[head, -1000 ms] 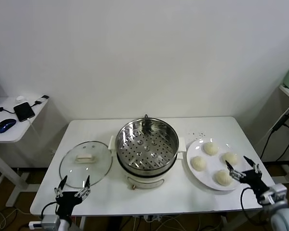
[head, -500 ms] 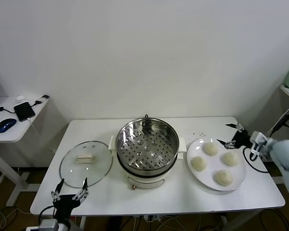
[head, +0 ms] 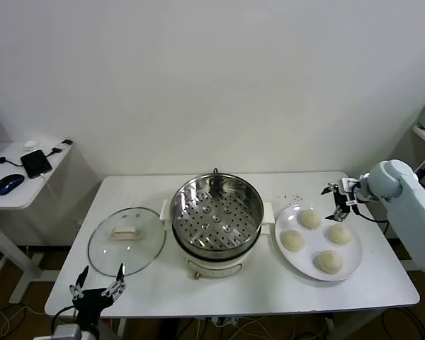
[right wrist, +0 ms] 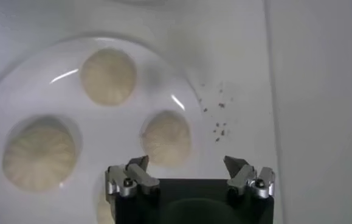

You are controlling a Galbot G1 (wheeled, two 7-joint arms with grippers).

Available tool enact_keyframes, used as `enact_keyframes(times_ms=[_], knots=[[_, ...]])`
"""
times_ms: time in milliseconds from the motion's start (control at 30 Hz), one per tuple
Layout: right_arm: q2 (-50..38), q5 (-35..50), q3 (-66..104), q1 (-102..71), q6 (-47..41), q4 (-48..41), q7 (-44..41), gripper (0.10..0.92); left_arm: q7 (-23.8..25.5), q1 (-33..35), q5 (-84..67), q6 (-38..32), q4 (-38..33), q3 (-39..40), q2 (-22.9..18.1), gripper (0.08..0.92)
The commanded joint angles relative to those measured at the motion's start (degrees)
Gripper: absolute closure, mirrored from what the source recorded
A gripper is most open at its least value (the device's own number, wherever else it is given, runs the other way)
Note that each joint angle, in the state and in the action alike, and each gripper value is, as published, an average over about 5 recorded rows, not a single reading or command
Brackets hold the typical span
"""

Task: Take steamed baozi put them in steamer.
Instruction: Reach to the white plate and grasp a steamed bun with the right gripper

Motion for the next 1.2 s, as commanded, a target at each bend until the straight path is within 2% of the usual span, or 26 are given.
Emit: enact_keyframes(times_ms=[33, 433, 1200], knots=[[3.73, -5.56, -3.69, 4.79, 3.45, -7.23, -2.99, 0.203, -0.03, 0.13, -0.24, 0.03, -0.02, -0.44, 0.01, 0.177], [7.57, -5.23, -2.18, 2.78, 3.73, -11.69, 3.60, 0.203, -0.09, 0.51, -0.07, -0.16, 0.01, -0.50, 0.07, 0.177], [10.79, -8.49, -1.36, 4.22, 4.29, -17.94, 3.83, 0.203, -0.40, -0.31, -0.15, -0.12, 0.97, -0.37, -0.22, 0.177]])
